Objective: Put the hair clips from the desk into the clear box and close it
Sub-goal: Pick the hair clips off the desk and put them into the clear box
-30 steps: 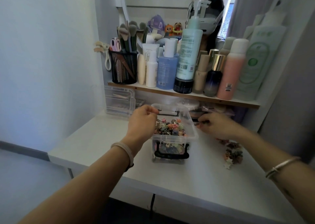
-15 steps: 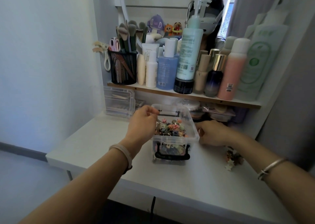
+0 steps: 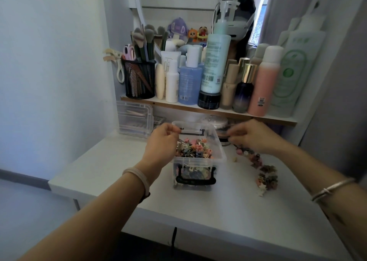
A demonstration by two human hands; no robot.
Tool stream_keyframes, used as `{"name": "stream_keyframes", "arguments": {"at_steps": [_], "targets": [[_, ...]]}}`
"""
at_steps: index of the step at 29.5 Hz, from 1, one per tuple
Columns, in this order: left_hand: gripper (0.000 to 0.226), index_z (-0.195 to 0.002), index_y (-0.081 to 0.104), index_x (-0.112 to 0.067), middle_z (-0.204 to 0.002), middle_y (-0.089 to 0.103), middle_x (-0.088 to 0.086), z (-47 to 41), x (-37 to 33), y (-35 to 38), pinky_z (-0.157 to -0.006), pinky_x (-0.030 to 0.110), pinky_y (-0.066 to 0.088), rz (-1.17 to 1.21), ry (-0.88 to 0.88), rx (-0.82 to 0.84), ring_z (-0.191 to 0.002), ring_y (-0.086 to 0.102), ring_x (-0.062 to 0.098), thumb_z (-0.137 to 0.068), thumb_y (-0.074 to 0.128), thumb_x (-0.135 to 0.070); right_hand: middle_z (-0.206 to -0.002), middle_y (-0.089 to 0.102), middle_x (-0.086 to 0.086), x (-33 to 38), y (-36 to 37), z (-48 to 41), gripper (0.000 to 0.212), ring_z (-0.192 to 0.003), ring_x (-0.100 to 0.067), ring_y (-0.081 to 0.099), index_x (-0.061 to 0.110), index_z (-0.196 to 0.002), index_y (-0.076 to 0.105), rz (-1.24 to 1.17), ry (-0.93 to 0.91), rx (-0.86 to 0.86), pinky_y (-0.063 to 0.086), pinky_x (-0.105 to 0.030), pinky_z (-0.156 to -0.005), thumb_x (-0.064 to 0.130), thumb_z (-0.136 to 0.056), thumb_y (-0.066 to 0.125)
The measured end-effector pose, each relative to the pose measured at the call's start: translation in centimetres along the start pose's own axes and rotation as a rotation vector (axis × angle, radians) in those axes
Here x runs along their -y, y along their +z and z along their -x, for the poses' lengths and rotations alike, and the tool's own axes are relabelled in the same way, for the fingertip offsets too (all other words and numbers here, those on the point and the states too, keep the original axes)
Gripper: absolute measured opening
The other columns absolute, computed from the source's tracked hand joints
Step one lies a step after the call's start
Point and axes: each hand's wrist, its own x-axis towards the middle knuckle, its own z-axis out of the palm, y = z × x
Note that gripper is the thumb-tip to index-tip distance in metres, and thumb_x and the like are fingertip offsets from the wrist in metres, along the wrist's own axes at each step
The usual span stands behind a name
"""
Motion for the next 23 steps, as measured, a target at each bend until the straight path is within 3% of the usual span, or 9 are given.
{"name": "stream_keyframes", "arguments": {"at_steps": [2, 4, 6, 10, 14, 19, 23], "targets": [[0.015, -0.096, 0.052, -0.013, -0.080, 0.051, -0.002, -0.1, 0.1, 0.1, -0.035, 0.008, 0.037, 0.002, 0.002, -0.005, -0.054, 0.041, 0.010, -0.096, 0.038, -0.008, -0.085, 0.060, -0.003, -1.8, 0.9, -0.1, 0.008, -0.079, -0.019, 0.057, 0.010, -0.085, 0.061, 0.304, 0.075, 0.095, 0.045, -0.027, -0.065, 0.019, -0.085, 0.061], [0.015, -0.096, 0.052, -0.013, -0.078, 0.051, -0.002, -0.1, 0.1, 0.1, -0.033, 0.006, 0.035, 0.001, 0.005, -0.007, -0.054, 0.040, 0.010, -0.096, 0.038, -0.007, -0.098, 0.061, -0.007, -3.1, 1.9, -0.3, 0.023, -0.093, -0.023, 0.057, 0.007, -0.093, 0.060, 0.400, 0.131, 0.153, 0.046, -0.032, -0.080, 0.028, -0.084, 0.061], [0.016, -0.096, 0.052, -0.013, -0.078, 0.051, -0.002, -0.1, 0.1, 0.1, -0.033, 0.007, 0.036, -0.005, 0.009, -0.004, -0.053, 0.041, 0.010, -0.096, 0.037, -0.007, -0.103, 0.062, -0.006, -3.2, 2.2, -0.3, 0.033, -0.094, -0.022, 0.056, 0.007, -0.104, 0.061, 0.368, 0.148, 0.144, 0.046, -0.032, -0.081, 0.032, -0.082, 0.062], [0.016, -0.095, 0.052, -0.015, -0.080, 0.051, -0.004, -0.3, 0.1, 0.1, -0.043, 0.015, 0.038, -0.024, 0.010, -0.006, -0.054, 0.042, 0.009, -0.096, 0.037, -0.008, -0.097, 0.055, 0.004, -2.4, 2.4, -0.4, 0.027, -0.090, -0.011, 0.051, 0.015, -0.106, 0.063, 0.304, 0.090, 0.139, 0.038, -0.018, -0.072, 0.023, -0.081, 0.065], [0.015, -0.095, 0.052, -0.013, -0.079, 0.050, -0.002, -0.2, 0.1, 0.0, -0.033, 0.007, 0.036, 0.000, 0.015, -0.008, -0.055, 0.041, 0.010, -0.096, 0.038, -0.006, -0.093, 0.057, 0.004, -2.0, 2.5, -0.5, 0.021, -0.084, -0.011, 0.052, 0.016, -0.102, 0.064, 0.294, 0.052, 0.153, 0.034, -0.010, -0.055, 0.017, -0.081, 0.065], [0.016, -0.094, 0.052, -0.013, -0.079, 0.051, -0.001, -0.3, 0.2, 0.1, -0.032, 0.006, 0.035, -0.002, 0.014, -0.005, -0.054, 0.041, 0.010, -0.096, 0.038, -0.006, -0.106, 0.065, -0.002, -2.3, 2.8, -0.5, 0.020, -0.101, -0.018, 0.059, 0.016, -0.102, 0.066, 0.318, 0.043, 0.153, 0.041, -0.019, -0.078, 0.015, -0.082, 0.065], [0.016, -0.095, 0.052, -0.013, -0.077, 0.051, -0.002, -0.2, 0.2, 0.0, -0.032, 0.006, 0.035, -0.002, 0.013, -0.010, -0.054, 0.040, 0.010, -0.096, 0.038, -0.006, -0.106, 0.067, -0.005, -1.9, 2.8, -0.4, 0.018, -0.088, -0.014, 0.055, 0.015, -0.100, 0.068, 0.361, 0.021, 0.129, 0.038, -0.018, -0.073, 0.017, -0.083, 0.067]]}}
